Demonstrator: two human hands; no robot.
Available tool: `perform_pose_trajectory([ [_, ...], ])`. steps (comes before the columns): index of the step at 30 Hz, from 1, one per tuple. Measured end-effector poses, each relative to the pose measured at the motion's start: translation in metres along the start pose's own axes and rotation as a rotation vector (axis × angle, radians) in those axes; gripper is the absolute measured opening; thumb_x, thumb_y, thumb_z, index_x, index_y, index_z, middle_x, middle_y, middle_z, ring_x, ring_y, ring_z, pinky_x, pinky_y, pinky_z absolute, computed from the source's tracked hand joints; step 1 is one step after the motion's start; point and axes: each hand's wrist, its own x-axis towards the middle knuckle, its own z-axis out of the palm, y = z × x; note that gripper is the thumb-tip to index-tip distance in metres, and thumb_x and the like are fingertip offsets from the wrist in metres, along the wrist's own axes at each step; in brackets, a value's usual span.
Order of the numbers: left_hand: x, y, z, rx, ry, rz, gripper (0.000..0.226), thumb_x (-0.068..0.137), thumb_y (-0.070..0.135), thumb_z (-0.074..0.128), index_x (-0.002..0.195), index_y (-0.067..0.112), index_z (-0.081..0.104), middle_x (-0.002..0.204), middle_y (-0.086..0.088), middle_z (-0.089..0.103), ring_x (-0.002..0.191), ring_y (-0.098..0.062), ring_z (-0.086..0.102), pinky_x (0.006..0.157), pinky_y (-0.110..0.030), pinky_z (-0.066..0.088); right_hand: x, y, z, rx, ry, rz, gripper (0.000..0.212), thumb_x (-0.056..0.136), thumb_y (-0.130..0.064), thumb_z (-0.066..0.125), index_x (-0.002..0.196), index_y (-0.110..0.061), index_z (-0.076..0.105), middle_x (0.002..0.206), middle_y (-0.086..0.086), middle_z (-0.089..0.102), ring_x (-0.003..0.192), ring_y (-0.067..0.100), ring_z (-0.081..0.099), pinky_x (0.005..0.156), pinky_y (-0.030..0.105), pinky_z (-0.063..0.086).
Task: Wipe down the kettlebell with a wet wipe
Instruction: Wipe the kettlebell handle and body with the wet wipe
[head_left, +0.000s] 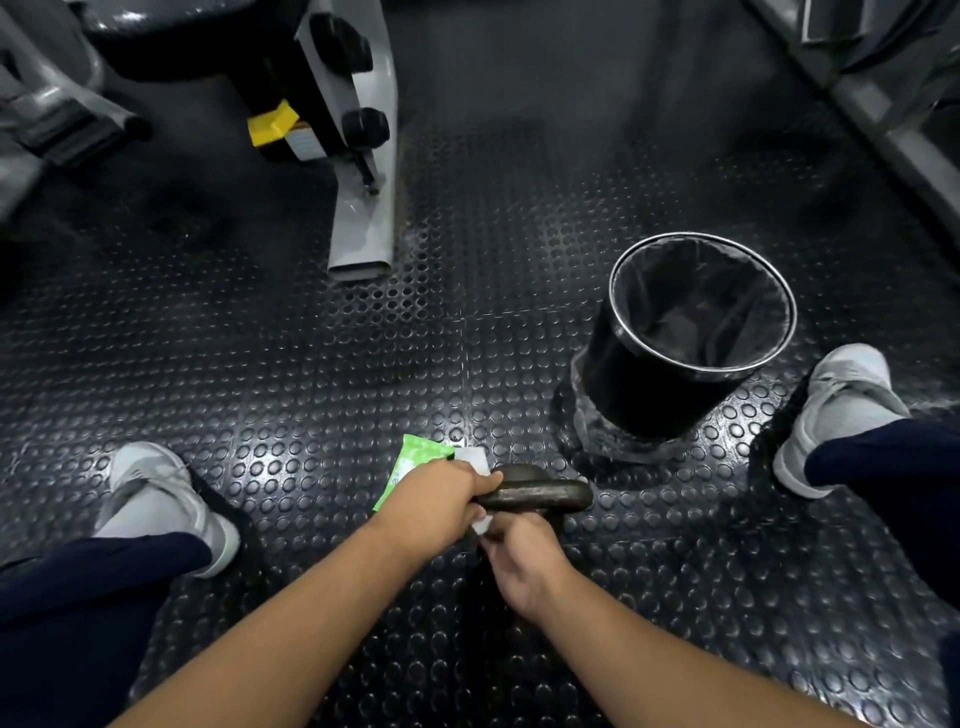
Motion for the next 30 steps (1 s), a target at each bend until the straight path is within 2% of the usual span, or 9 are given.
perform_pose_trajectory([
  [3,-0.001,0.001,0.0,0.019,0.006,-0.008,0.055,0.1,0.029,0.06,0.152,0.036,0.047,0.128,0.0,0.065,0.116,-0.023,0.061,0.098,-0.037,0.05,0.001,0.002,0.001,-0.083,-0.004,-0.027,0.03,0.091,0.02,0.047,0.102,0.006,0.071,0.084,0.017,0.075,0.074,0.022,0.072,0.073,0.031,0.058],
  [7,-0.001,0.003,0.0,0.037,-0.008,-0.004,0.054,0.101,0.028,0.059,0.153,0.036,0.046,0.127,0.0,0.066,0.114,-0.023,0.062,0.096,-0.037,0.051,0.01,0.012,-0.006,-0.854,-0.002,-0.159,0.018,0.101,-0.009,0.056,0.111,-0.013,0.071,0.1,0.004,0.076,0.098,0.018,0.068,0.087,0.029,0.051],
  [10,0.0,0.003,-0.003,0.037,-0.01,-0.008,0.056,0.101,0.025,0.059,0.154,0.034,0.045,0.132,-0.001,0.064,0.119,-0.024,0.06,0.097,-0.035,0.049,0.008,0.007,0.001,-1.256,0.014,-0.143,0.023,0.103,-0.022,0.052,0.083,-0.024,0.063,0.096,0.006,0.073,0.088,0.015,0.062,0.084,0.029,0.05],
  [14,-0.001,0.006,-0.005,0.05,-0.013,-0.023,0.054,0.102,0.025,0.056,0.154,0.035,0.044,0.13,-0.002,0.064,0.118,-0.025,0.06,0.096,-0.036,0.05,-0.001,0.012,0.011,-0.762,-0.072,0.017,0.026,0.09,0.001,0.045,0.076,-0.012,0.062,0.069,0.013,0.062,0.052,0.016,0.057,0.056,0.029,0.048],
  [19,0.0,0.005,-0.003,0.036,-0.023,-0.058,0.052,0.103,0.026,0.053,0.152,0.039,0.045,0.123,-0.002,0.067,0.112,-0.025,0.064,0.091,-0.033,0.051,-0.009,0.006,0.004,-0.218,-0.065,0.077,0.03,0.091,0.014,0.041,0.087,-0.01,0.058,0.06,0.001,0.048,0.045,0.008,0.035,0.052,0.025,0.046],
  [23,0.0,0.003,-0.001,0.05,-0.018,-0.048,0.057,0.1,0.026,0.058,0.153,0.041,0.043,0.122,-0.001,0.068,0.111,-0.025,0.062,0.092,-0.035,0.052,-0.006,-0.006,-0.01,-0.782,-0.11,-0.04,0.02,0.101,-0.004,0.049,0.099,-0.007,0.069,0.065,0.002,0.065,0.051,0.014,0.057,0.062,0.038,0.055],
  [26,0.001,0.003,-0.001,0.045,-0.04,-0.045,0.059,0.099,0.026,0.058,0.153,0.041,0.043,0.123,0.0,0.068,0.112,-0.025,0.062,0.093,-0.037,0.052,-0.001,-0.018,-0.01,-1.488,-0.128,-0.108,0.027,0.099,-0.028,0.054,0.118,-0.016,0.07,0.11,0.011,0.075,0.103,0.03,0.07,0.095,0.035,0.054],
  [28,0.0,0.004,-0.001,0.04,-0.051,-0.047,0.059,0.099,0.025,0.058,0.154,0.041,0.042,0.124,-0.001,0.068,0.113,-0.025,0.061,0.093,-0.037,0.052,-0.003,-0.016,-0.001,-1.468,-0.105,-0.075,0.023,0.094,-0.03,0.055,0.107,-0.021,0.072,0.108,0.008,0.074,0.1,0.028,0.07,0.097,0.035,0.054],
  [30,0.002,0.003,-0.001,0.042,-0.051,-0.042,0.059,0.1,0.025,0.057,0.154,0.04,0.042,0.124,-0.002,0.068,0.112,-0.026,0.062,0.093,-0.038,0.052,-0.006,-0.013,0.004,-1.16,-0.117,-0.023,0.016,0.091,-0.023,0.055,0.092,-0.019,0.071,0.085,0.003,0.073,0.07,0.018,0.067,0.083,0.041,0.06],
])
